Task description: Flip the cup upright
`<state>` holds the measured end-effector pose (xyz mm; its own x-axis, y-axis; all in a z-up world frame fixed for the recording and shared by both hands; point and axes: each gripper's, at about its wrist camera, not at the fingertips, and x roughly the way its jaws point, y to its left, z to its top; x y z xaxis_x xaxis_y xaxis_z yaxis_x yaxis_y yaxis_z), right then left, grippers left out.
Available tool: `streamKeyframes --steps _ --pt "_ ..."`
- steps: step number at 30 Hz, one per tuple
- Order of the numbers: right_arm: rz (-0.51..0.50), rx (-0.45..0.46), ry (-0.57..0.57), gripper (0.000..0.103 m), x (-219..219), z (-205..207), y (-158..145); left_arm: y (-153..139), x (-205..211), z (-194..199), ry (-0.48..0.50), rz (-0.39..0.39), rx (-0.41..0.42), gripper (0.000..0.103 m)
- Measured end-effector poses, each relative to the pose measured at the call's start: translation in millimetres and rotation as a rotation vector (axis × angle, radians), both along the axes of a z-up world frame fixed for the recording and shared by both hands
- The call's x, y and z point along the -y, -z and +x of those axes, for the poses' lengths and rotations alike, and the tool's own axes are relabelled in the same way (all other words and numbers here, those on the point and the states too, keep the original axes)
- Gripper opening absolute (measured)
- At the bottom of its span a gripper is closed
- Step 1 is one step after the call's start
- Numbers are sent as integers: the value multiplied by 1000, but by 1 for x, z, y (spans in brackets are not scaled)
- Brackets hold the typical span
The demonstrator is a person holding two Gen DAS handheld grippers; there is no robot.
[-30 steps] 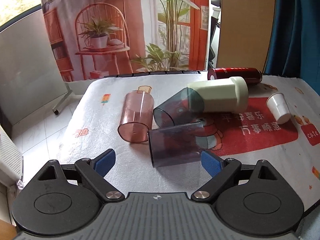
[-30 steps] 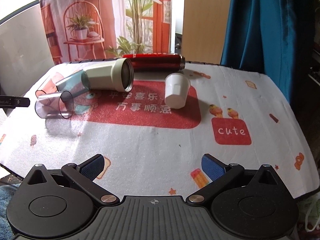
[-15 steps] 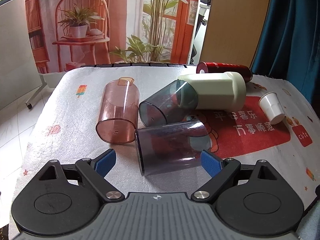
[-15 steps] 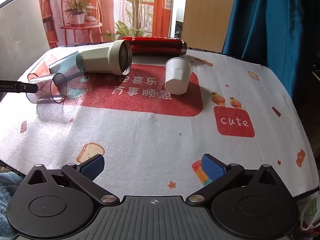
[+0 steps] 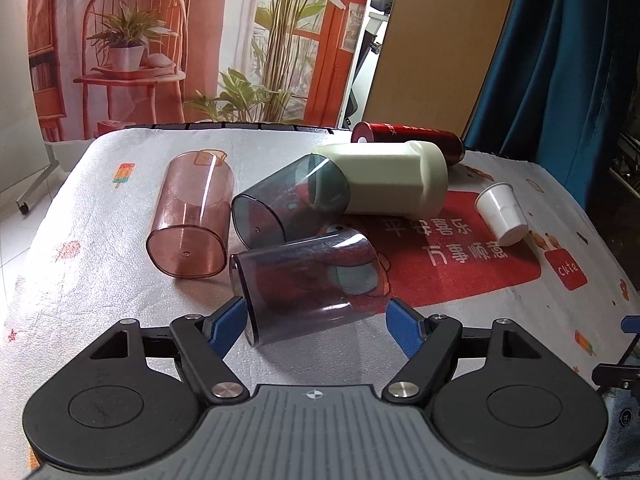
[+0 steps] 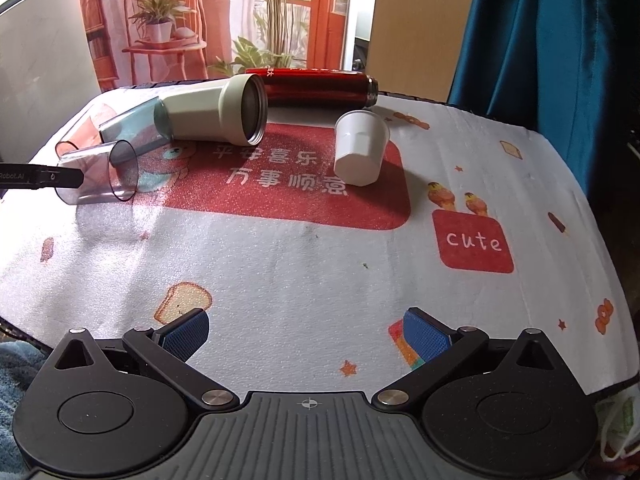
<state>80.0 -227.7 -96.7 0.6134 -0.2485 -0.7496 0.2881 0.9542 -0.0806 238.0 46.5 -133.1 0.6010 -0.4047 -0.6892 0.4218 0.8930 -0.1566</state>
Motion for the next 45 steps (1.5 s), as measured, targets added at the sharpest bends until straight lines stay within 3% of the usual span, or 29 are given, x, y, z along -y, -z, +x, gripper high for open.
streamKeyframes --steps 8,13,16,19,24,27,30,36,42,45 --pt "9 5 -2 103 1 -1 0 -4 29 -32 145 -8 4 78" --pt "12 7 -1 103 2 -3 0 -22 37 -38 171 85 154 86" --pt "13 7 4 103 2 -3 0 -25 39 -19 159 185 222 89" --pt "2 5 5 103 2 -4 0 -15 37 9 176 241 191 87" --pt "-12 -2 40 103 8 -5 -1 7 39 33 283 317 108 84" --pt "-15 -11 60 103 12 -3 0 14 44 35 301 377 115 84" --pt "-21 -17 55 103 10 0 0 14 42 38 288 347 113 82" --pt "-22 -16 32 103 5 4 0 13 53 18 241 371 151 71" --pt "13 0 23 103 5 1 -1 7 62 -20 219 349 123 66" --pt "35 8 17 103 6 -2 -1 -3 63 -30 217 285 59 66"
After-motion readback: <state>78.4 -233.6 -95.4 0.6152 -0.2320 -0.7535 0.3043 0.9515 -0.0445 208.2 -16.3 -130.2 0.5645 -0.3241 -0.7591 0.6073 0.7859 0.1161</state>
